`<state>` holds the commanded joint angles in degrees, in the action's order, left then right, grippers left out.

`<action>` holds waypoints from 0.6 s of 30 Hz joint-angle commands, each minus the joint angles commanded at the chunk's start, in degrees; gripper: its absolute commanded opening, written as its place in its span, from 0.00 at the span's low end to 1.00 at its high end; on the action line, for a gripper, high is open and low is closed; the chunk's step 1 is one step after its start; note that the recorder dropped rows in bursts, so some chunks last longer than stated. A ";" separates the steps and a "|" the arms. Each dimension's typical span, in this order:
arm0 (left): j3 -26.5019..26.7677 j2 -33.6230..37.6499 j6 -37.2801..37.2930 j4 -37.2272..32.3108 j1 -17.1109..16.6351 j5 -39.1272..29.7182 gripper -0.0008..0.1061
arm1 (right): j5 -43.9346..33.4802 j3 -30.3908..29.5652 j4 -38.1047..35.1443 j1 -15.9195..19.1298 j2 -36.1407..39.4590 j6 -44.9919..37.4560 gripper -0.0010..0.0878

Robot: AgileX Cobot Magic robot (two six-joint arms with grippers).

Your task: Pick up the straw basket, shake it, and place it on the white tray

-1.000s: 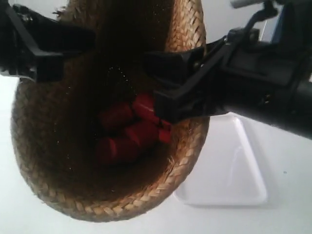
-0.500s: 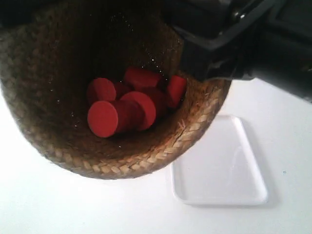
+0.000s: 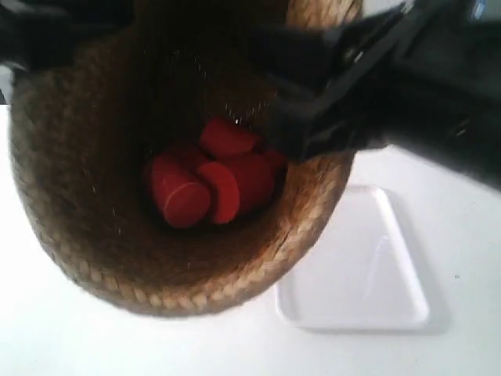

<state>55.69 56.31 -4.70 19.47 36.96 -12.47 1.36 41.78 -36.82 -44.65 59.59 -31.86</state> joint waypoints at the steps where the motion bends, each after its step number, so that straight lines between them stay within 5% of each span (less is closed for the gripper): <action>1: 1.25 -1.20 0.00 0.00 0.27 -0.76 0.01 | -4.18 2.21 0.00 -0.10 -1.61 0.65 0.01; 4: 3.66 -5.55 -0.39 -1.66 0.41 -0.94 0.01 | -9.58 7.29 0.42 -0.61 -8.05 0.65 0.01; 10: -1.68 -0.27 1.87 -6.54 0.28 3.89 0.01 | 9.47 -1.09 0.32 0.22 -2.54 -1.05 0.01; 15: 5.52 -4.29 0.96 -7.26 0.42 -0.55 0.01 | 1.53 5.10 -0.44 0.10 -8.00 -0.94 0.01; 18: 3.52 -3.99 0.96 -9.96 0.42 0.23 0.01 | 1.05 3.83 -0.44 0.22 -9.58 -1.52 0.01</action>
<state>59.20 52.32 -3.74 9.51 37.38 -12.24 2.40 45.61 -37.26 -44.44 50.01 -33.38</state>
